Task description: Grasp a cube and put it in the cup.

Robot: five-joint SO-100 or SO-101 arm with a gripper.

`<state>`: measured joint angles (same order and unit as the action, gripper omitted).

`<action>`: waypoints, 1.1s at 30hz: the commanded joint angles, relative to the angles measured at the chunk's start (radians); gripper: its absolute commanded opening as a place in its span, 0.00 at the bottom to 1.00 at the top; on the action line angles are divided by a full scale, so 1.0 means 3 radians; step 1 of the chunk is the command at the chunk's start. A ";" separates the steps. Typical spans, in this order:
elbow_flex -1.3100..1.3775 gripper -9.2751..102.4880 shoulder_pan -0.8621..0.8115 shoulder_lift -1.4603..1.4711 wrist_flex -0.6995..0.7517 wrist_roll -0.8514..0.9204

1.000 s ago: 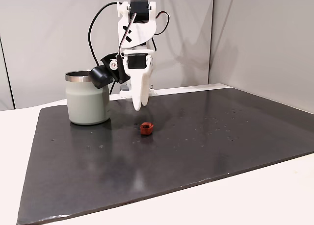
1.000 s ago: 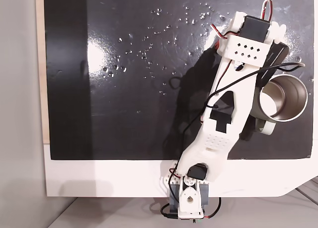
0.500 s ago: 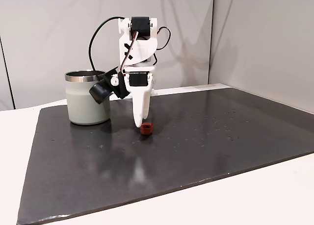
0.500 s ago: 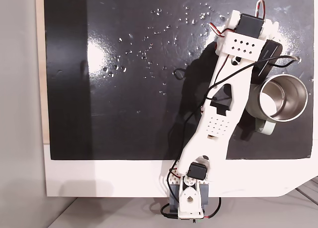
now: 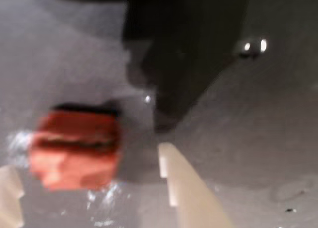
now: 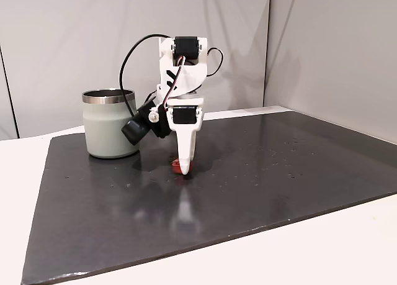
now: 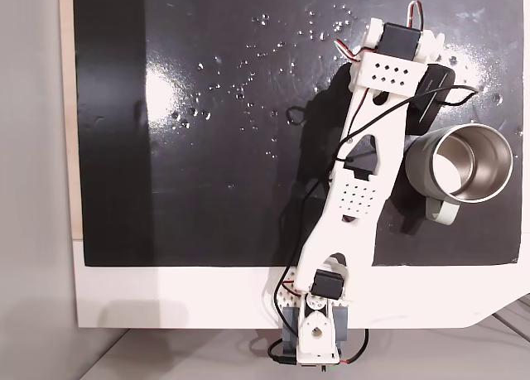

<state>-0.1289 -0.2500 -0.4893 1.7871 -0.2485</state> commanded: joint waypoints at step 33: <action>-0.0230 0.10 -0.0189 -0.0373 0.0051 0.0041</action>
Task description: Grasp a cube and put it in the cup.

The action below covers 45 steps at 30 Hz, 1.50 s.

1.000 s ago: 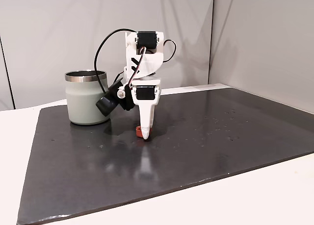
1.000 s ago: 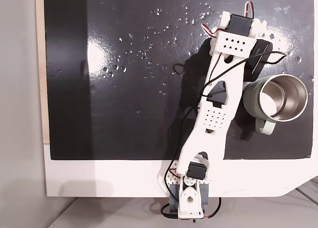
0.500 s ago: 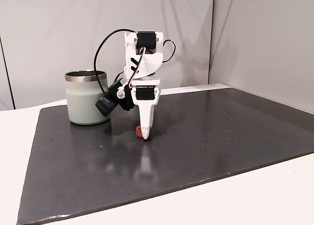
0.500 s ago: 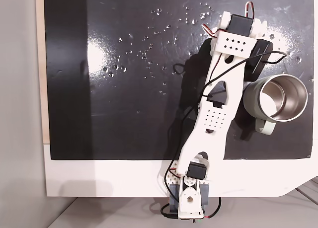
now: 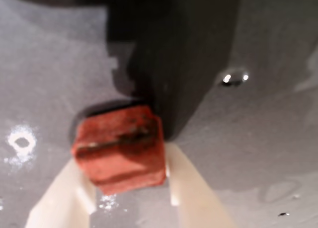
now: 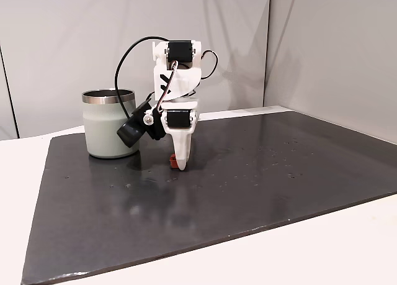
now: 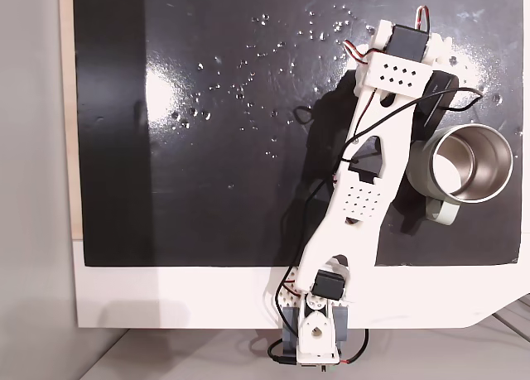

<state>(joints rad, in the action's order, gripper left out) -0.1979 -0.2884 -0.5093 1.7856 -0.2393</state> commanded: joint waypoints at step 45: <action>-0.0056 0.09 -0.0087 -0.2424 0.0051 0.0159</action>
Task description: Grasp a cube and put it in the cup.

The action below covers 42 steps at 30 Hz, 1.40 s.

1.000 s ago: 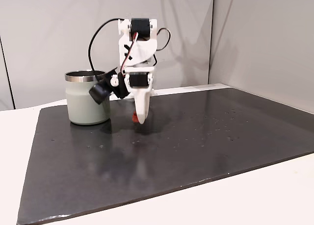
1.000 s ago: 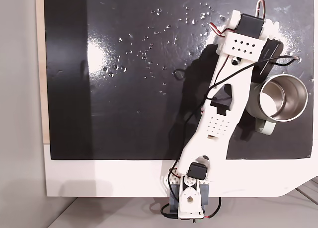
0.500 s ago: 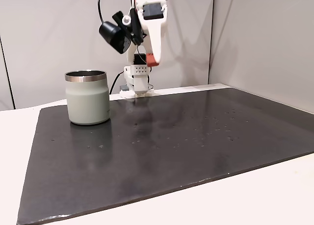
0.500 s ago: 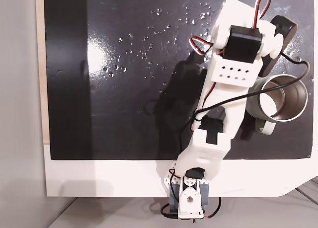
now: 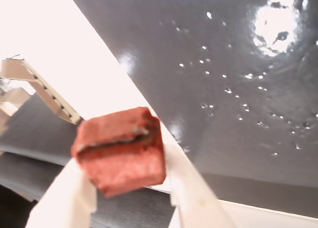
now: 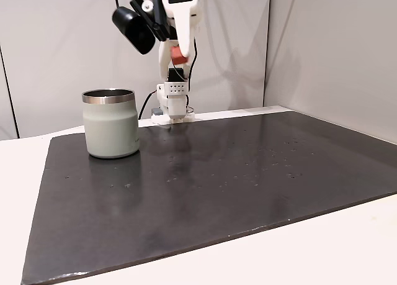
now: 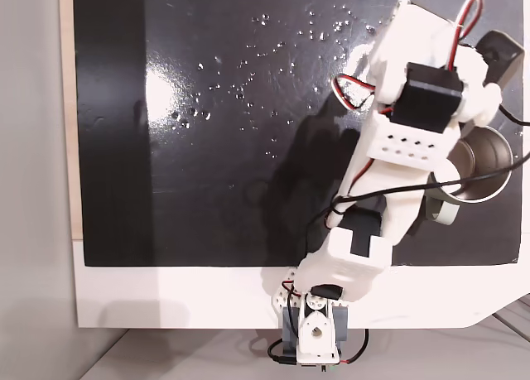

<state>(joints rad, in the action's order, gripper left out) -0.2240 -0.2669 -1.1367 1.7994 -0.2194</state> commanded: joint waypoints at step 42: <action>-0.2562 0.08 -0.1677 -0.1324 0.0005 0.1549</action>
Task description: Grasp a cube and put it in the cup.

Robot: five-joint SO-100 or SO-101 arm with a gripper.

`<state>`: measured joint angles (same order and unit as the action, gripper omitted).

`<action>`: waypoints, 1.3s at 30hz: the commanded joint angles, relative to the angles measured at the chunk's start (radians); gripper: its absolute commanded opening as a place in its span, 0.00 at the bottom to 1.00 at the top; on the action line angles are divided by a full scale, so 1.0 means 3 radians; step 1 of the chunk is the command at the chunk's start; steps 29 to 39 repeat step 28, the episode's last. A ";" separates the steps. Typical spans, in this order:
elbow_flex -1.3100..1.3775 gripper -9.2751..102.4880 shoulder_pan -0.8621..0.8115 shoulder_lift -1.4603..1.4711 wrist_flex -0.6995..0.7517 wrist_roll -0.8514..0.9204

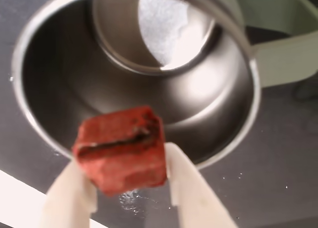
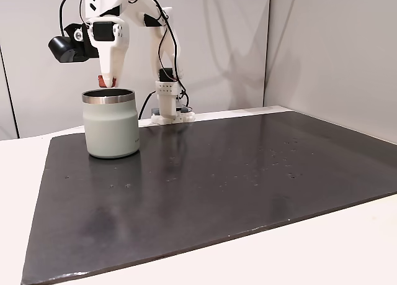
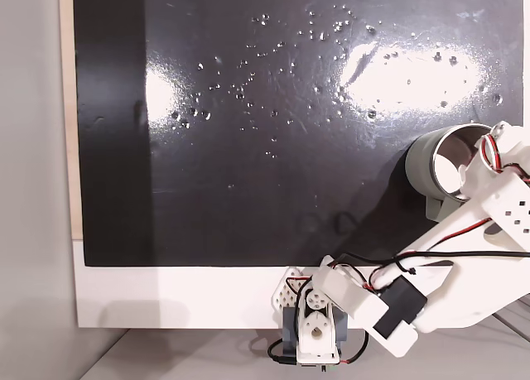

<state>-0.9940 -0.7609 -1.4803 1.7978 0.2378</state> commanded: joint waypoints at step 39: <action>-0.0092 0.31 0.0046 -0.0220 0.0015 -0.0010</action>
